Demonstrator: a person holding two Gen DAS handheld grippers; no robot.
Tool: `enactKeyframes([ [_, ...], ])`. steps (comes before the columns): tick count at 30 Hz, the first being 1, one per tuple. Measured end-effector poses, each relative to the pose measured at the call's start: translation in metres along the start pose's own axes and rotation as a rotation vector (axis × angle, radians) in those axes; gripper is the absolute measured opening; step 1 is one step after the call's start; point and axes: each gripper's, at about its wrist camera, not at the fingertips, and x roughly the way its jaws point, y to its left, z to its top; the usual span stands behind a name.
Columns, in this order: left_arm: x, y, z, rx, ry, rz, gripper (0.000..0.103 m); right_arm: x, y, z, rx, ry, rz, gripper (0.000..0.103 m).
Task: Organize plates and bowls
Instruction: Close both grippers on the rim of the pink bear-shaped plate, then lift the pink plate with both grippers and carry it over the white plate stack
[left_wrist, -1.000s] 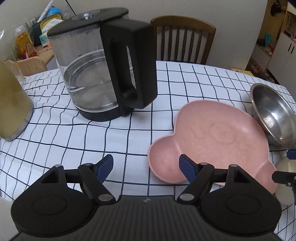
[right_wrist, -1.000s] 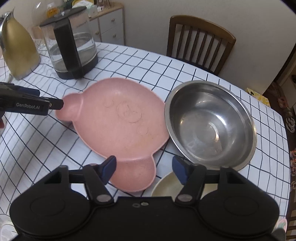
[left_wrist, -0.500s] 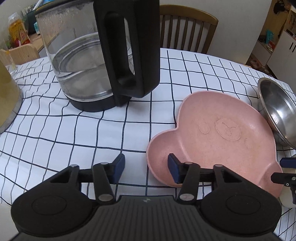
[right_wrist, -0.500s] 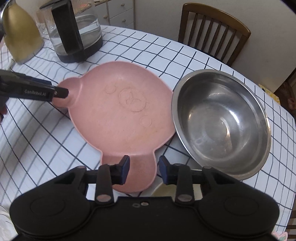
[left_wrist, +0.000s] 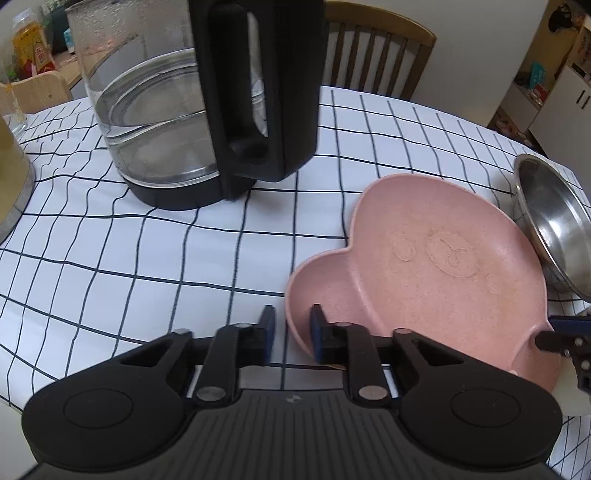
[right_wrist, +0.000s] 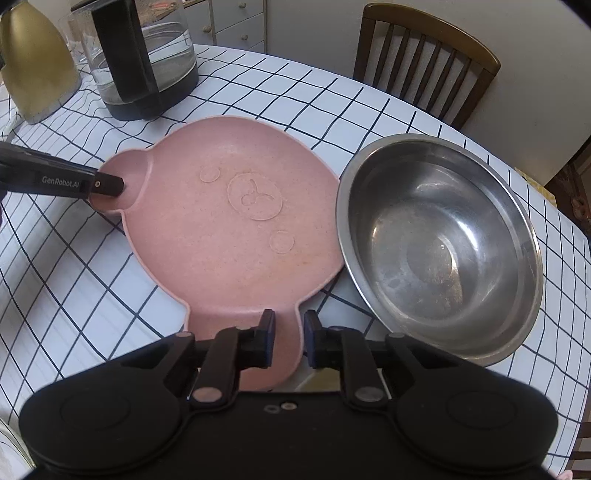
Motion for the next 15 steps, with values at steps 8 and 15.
enactKeyframes([
  [8, -0.01, -0.002, -0.007, 0.018, -0.013, 0.019, 0.012, -0.002, 0.005, -0.004, -0.005, -0.027, -0.037, 0.008],
  [15, -0.037, 0.009, -0.015, 0.001, -0.016, 0.032, 0.011, -0.015, 0.016, -0.009, -0.025, -0.035, -0.005, 0.007],
])
